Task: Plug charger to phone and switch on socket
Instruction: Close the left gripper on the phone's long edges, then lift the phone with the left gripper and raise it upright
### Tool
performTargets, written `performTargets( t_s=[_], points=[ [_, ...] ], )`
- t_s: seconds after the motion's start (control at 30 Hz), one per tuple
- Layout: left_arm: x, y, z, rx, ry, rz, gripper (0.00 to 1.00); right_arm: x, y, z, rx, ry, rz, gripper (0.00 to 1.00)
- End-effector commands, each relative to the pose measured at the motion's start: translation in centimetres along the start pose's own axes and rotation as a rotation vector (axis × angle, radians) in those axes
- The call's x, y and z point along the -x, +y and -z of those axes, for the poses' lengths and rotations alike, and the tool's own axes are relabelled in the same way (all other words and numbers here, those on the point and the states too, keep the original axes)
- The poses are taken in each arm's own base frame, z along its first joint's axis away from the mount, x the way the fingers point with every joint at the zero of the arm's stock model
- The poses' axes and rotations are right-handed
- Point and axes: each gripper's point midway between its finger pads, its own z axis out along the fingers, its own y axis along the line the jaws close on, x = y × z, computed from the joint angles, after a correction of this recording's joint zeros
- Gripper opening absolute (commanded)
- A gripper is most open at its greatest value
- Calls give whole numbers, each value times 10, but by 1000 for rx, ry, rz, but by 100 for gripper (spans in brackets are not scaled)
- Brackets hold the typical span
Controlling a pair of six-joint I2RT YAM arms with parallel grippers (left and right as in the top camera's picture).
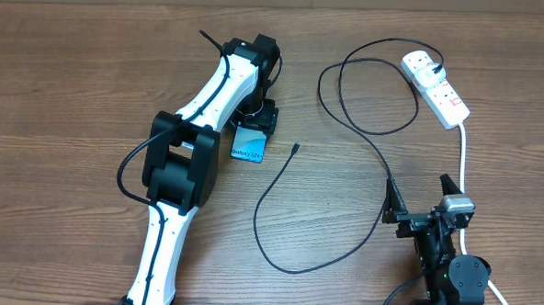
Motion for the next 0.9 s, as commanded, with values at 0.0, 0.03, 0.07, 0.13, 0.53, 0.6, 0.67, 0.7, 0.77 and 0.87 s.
performTargets(
  t_s=[0.0,0.03,0.07,0.13,0.53,0.6,0.67,0.7,0.77,0.87],
  points=[
    [-8,6,-12,21,56,40,74,-2,-1,0,-4,-4,0,100],
    [-9,5,-10,17,62,44,74,-2,-1,0,-4,-4,0,100],
    [-10,3,-8,7,67,47,73,-2,-1,0,-4,-4,0,100],
    [-12,-1,-3,-18,79,49,72,-2,-1,0,-4,-4,0,100],
    [-27,-26,27,-176,160,92,70,-2,-1,0,-4,-4,0,100],
    [-32,-36,32,-255,195,106,70,-2,-1,0,-4,-4,0,100],
    [-37,-46,39,-352,233,128,68,-2,-1,0,-4,-4,0,100],
    [-38,-50,42,-396,248,139,68,-2,-1,0,-4,-4,0,100],
    [-39,-57,52,-504,280,171,67,-2,-1,0,-4,-4,0,100],
    [-37,-63,67,-647,314,214,66,-2,-1,0,-4,-4,0,100]
  ],
)
